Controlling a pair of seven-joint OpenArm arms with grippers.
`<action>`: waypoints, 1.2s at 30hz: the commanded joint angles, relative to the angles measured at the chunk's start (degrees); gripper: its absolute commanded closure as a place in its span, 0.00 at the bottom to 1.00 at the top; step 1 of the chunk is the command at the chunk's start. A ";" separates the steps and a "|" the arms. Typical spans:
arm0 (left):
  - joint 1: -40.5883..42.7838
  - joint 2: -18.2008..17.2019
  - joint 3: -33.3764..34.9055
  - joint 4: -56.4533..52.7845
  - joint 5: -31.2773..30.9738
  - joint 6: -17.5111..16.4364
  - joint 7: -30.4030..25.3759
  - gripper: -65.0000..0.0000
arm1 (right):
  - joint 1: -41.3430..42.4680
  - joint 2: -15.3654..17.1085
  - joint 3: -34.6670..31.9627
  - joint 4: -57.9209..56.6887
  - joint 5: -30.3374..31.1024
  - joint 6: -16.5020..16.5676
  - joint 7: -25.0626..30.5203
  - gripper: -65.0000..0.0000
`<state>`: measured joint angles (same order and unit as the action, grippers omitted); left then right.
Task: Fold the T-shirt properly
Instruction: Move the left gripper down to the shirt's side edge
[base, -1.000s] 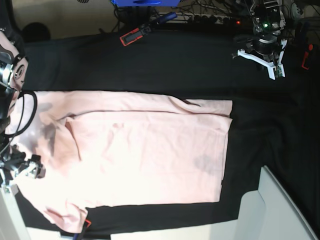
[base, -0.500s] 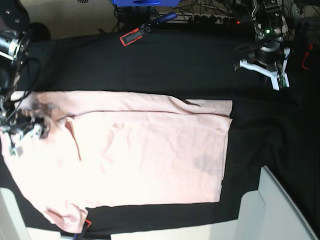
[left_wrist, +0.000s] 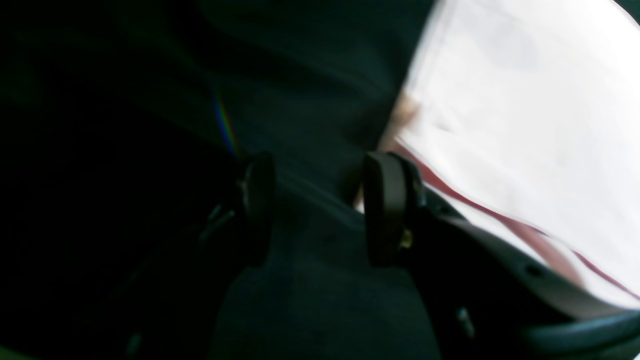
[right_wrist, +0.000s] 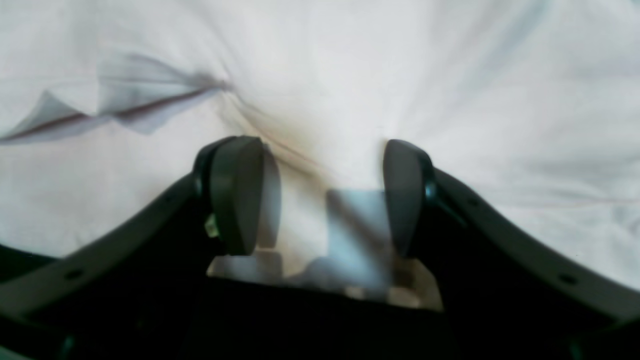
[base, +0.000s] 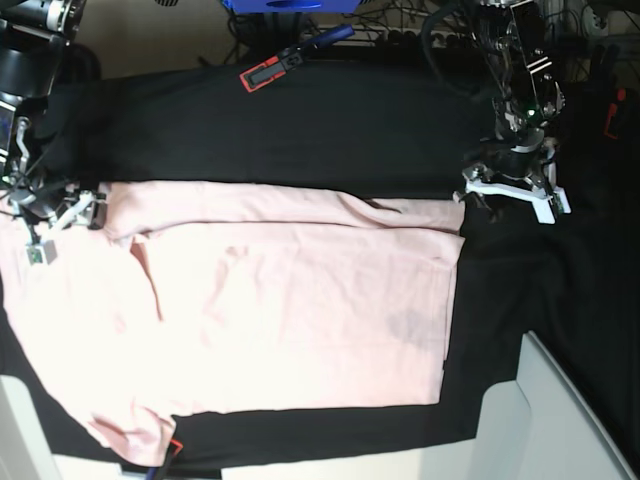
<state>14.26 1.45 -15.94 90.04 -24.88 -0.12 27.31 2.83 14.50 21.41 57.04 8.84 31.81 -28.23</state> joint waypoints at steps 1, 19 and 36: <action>-1.21 -0.44 0.16 -0.50 -2.59 -0.10 -1.51 0.56 | 0.64 0.57 0.17 0.77 0.35 0.32 0.05 0.46; -9.47 -0.35 0.16 -13.25 -13.31 -6.78 -1.51 0.56 | -0.59 0.40 0.00 0.50 0.35 0.32 0.05 0.46; -14.22 -0.18 0.25 -20.81 -13.31 -6.78 -1.51 0.56 | -0.59 -0.30 0.00 0.50 0.35 0.32 0.05 0.46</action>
<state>0.95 1.43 -15.66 68.34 -37.58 -6.28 26.94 1.89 13.91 21.37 57.17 9.08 31.57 -27.03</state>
